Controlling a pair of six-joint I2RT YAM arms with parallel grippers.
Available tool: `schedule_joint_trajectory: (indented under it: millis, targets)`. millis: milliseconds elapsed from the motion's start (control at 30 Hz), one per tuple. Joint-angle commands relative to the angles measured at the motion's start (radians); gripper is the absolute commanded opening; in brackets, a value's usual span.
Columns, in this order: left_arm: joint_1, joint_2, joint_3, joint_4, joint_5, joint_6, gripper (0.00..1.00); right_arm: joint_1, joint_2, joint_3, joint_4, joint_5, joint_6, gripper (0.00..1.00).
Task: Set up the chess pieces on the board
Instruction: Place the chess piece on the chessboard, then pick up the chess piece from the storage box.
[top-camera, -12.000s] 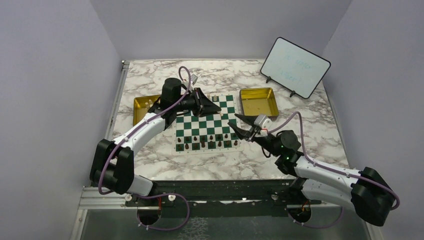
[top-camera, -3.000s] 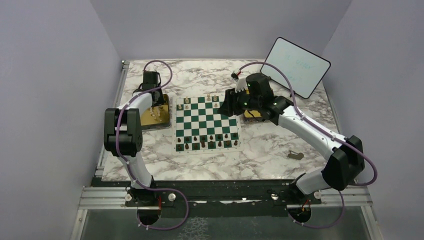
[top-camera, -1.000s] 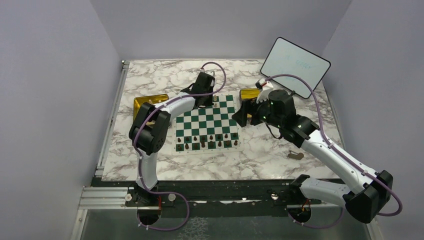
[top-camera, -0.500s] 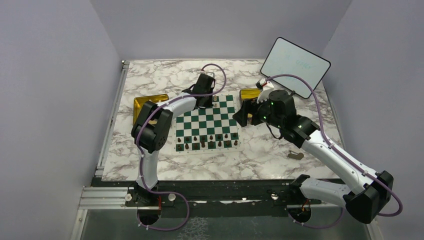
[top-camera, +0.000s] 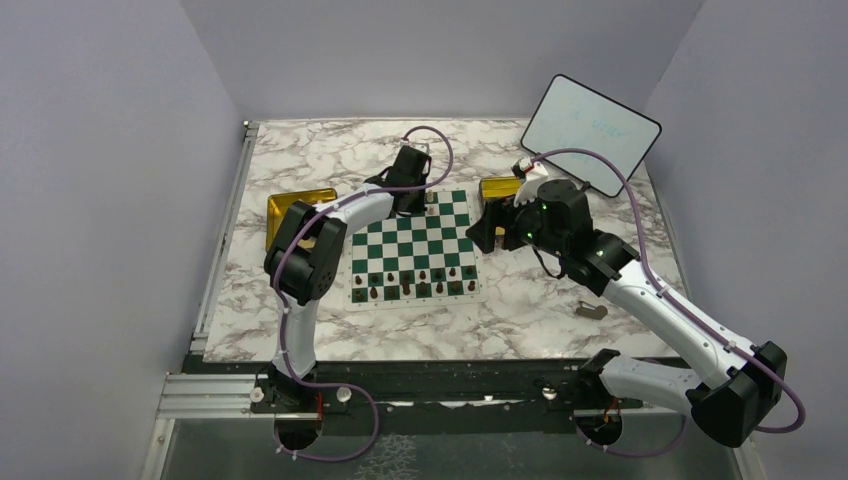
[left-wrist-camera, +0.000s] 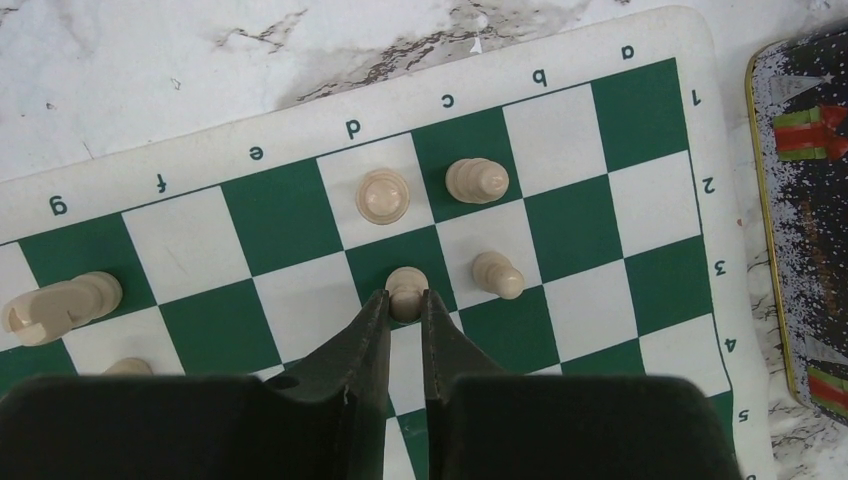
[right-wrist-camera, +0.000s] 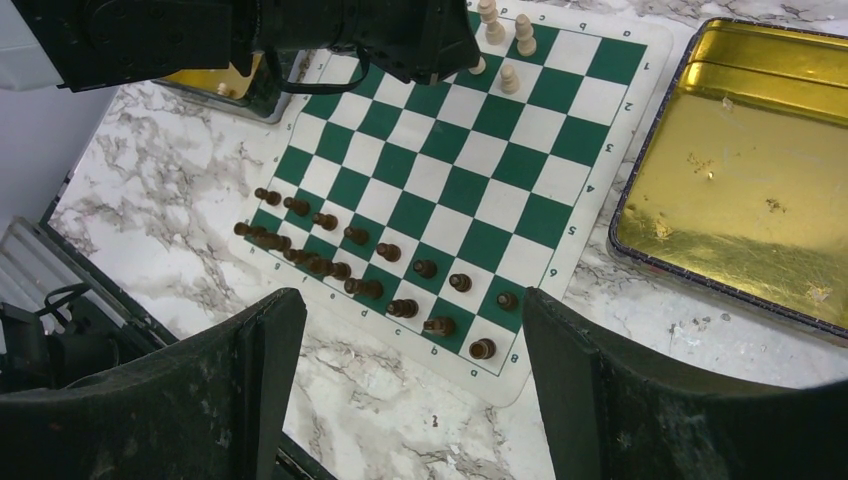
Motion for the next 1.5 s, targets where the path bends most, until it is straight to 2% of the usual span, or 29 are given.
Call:
schedule_joint_trajectory:
  millis: [0, 300, 433, 800, 1067, 1267, 1467]
  targets:
    - [-0.005, 0.026, 0.038, -0.018, -0.017, 0.005, 0.16, -0.006, -0.016, 0.007, 0.003, 0.024, -0.01, 0.84]
    - [-0.006, 0.039, 0.048, -0.03, -0.01, 0.009, 0.18, -0.006, -0.017, -0.001, 0.007, 0.023, -0.007, 0.85]
    - [-0.006, 0.04, 0.05, -0.035, -0.016, 0.011, 0.23, -0.006, -0.019, -0.005, 0.007, 0.021, -0.006, 0.85]
    - [-0.006, 0.018, 0.101, -0.092, -0.012, 0.017, 0.29, -0.006, -0.016, -0.021, 0.023, 0.021, -0.001, 0.85]
    - [-0.004, -0.084, 0.111, -0.128, -0.002, 0.008, 0.31, -0.006, -0.006, -0.032, 0.03, 0.01, 0.01, 0.85]
    - [0.008, -0.17, 0.099, -0.173, -0.008, -0.002, 0.35, -0.006, -0.009, -0.034, 0.031, 0.002, 0.025, 0.87]
    - [0.072, -0.297, 0.001, -0.198, -0.065, -0.001, 0.38, -0.006, -0.012, -0.042, 0.036, -0.013, 0.03, 0.87]
